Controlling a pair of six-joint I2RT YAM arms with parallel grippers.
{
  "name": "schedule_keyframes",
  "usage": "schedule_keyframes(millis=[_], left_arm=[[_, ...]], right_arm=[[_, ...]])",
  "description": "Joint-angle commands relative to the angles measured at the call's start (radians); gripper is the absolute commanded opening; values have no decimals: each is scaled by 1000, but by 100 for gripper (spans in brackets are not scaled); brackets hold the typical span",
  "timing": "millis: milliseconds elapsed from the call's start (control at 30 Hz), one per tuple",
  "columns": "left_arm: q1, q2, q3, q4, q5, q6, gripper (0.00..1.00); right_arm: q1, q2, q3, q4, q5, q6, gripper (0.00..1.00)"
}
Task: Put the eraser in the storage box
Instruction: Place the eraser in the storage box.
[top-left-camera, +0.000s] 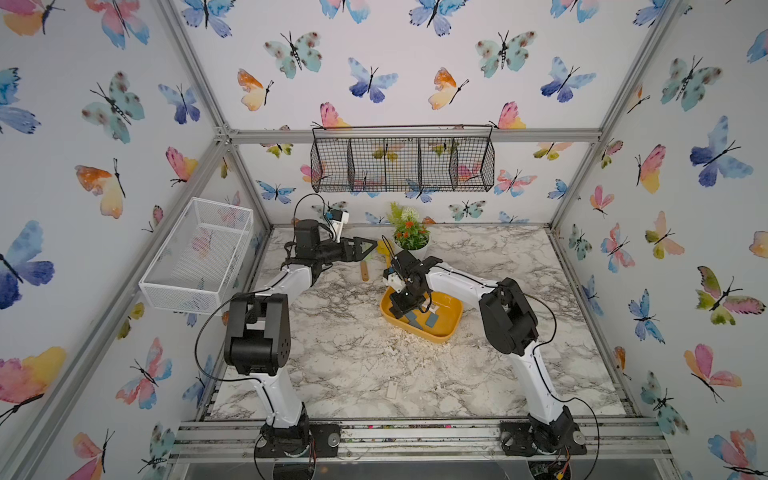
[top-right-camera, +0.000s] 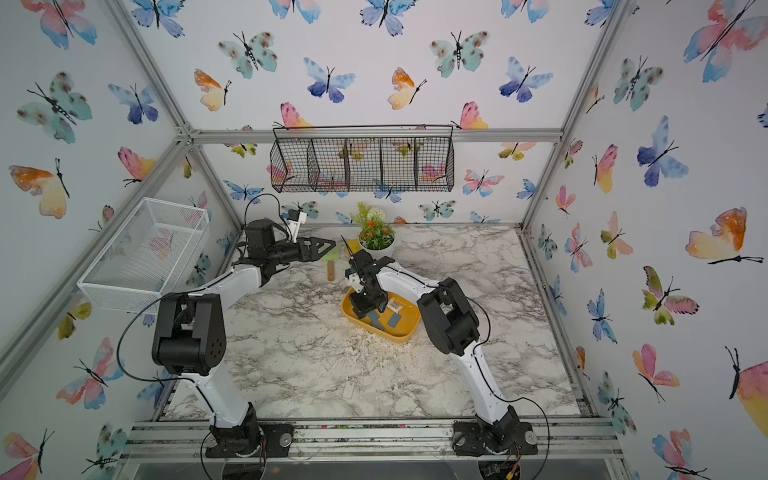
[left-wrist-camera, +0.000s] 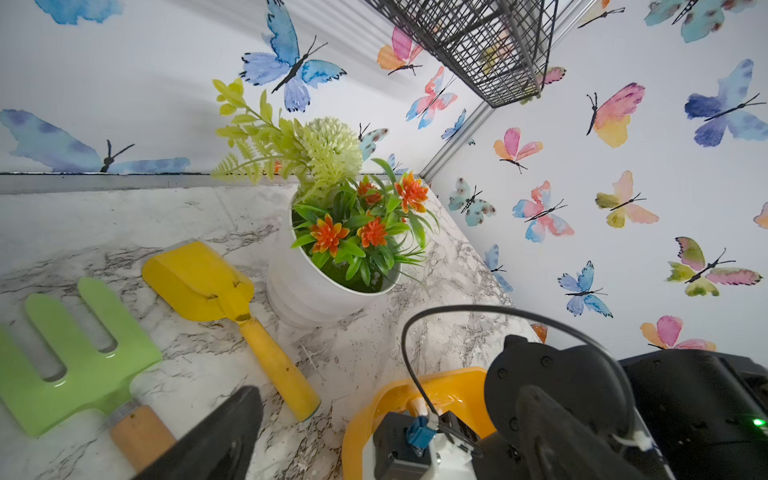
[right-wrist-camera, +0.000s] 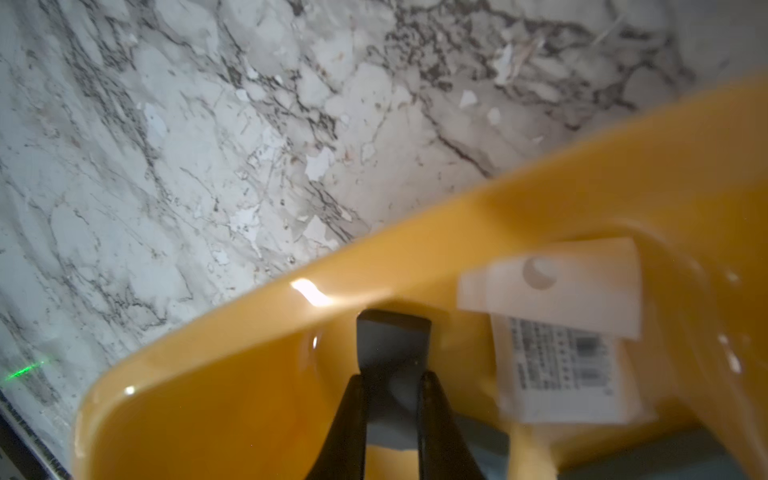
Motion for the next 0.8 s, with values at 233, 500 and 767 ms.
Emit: schedule_keyframes(millis=[233, 500, 767], left_arm=[[15, -12, -4, 2, 41, 20, 98], [20, -12, -5, 2, 43, 20, 98], [23, -26, -2, 2, 34, 20, 98]], right_arm=[[-3, 48, 55, -23, -11, 12, 37], [-3, 29, 74, -22, 8, 10, 54], [-3, -186, 53, 38, 152, 7, 58]])
